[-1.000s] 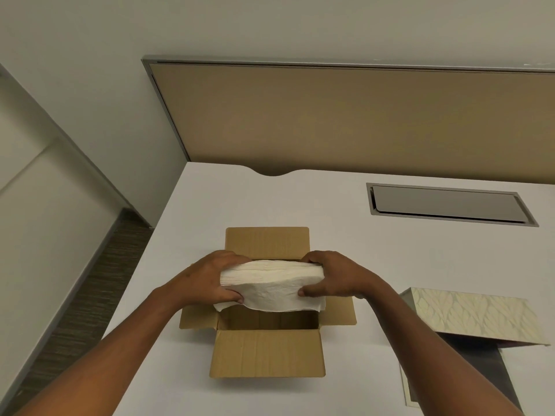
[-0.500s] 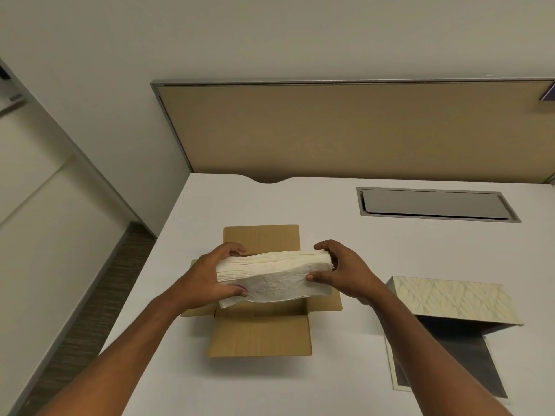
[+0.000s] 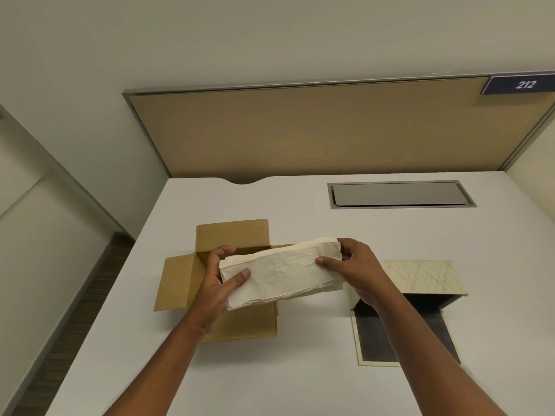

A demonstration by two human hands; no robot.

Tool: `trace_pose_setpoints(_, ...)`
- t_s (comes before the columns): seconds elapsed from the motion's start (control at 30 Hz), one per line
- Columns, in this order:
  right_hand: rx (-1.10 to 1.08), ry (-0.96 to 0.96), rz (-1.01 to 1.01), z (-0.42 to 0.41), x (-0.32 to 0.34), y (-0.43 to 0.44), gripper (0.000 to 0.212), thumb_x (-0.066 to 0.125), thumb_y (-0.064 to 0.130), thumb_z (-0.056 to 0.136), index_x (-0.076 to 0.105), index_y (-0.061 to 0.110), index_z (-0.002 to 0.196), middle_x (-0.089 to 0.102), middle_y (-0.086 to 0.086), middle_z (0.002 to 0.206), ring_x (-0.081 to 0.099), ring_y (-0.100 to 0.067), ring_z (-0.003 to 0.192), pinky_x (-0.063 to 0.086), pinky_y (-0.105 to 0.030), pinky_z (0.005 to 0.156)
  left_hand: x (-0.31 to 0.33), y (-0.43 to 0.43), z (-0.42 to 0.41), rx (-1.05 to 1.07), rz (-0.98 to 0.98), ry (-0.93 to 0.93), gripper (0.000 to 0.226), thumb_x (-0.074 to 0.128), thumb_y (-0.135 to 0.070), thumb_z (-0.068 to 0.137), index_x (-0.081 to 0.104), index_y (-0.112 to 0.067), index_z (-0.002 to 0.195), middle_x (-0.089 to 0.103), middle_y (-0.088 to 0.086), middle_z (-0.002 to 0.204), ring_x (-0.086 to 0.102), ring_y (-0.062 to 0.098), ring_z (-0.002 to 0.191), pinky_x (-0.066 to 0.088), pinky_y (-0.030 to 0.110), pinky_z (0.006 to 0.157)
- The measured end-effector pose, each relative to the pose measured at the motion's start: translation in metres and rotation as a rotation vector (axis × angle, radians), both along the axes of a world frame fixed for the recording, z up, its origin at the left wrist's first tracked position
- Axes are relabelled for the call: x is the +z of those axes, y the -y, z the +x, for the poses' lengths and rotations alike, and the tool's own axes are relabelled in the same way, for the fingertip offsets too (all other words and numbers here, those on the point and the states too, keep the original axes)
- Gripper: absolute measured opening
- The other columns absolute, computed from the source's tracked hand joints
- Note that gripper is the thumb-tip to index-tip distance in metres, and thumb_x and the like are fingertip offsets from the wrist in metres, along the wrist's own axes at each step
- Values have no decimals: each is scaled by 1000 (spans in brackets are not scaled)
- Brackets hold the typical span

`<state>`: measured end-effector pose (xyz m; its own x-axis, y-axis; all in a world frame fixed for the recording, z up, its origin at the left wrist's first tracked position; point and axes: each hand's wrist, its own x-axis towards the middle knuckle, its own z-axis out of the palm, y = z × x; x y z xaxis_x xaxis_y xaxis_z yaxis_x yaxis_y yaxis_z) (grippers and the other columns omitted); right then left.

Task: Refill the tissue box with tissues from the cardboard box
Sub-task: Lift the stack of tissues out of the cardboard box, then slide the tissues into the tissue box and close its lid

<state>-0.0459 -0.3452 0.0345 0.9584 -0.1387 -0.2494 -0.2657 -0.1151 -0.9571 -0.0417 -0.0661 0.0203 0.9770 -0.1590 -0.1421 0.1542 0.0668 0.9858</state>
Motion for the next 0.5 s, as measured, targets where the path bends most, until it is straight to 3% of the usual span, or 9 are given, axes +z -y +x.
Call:
trace_pose_setpoints(0.07, -22, -11, -5, -7, 1, 11, 37, 83, 17, 72, 67, 12, 105, 72, -6, 98, 69, -23, 90, 55, -30, 70, 1, 18, -7, 12, 19, -3, 44, 69, -30, 75, 50, -38, 114, 63, -4, 107, 66, 9, 89, 56, 22, 68)
trace_pose_setpoints(0.2, -53, -48, -26, -18, -1, 32, 42, 77, 19, 78, 60, 12, 116, 66, -5, 110, 63, -25, 101, 55, -43, 88, 0, 54, -19, 35, 75, 16, 32, 60, -23, 89, 49, -35, 116, 59, -4, 111, 65, -4, 83, 52, 12, 63)
trace_pose_setpoints(0.3, -60, -60, -28, -31, 1, 49, 41, 70, 20, 85, 52, 20, 123, 60, -2, 120, 58, -22, 105, 53, -39, 88, -2, 80, -28, 22, 61, -11, 32, 57, -19, 92, 48, -34, 119, 61, -3, 110, 66, -1, 82, 56, 18, 65)
trace_pose_setpoints(0.5, -15, -144, -197, -59, -3, 96, 61, 58, 30, 94, 27, 24, 146, 40, 0, 146, 41, -24, 130, 44, -40, 102, -10, 130, -53, -31, 36, -78, 29, 60, -23, 89, 52, -43, 109, 64, -3, 109, 67, 7, 88, 55, 20, 67)
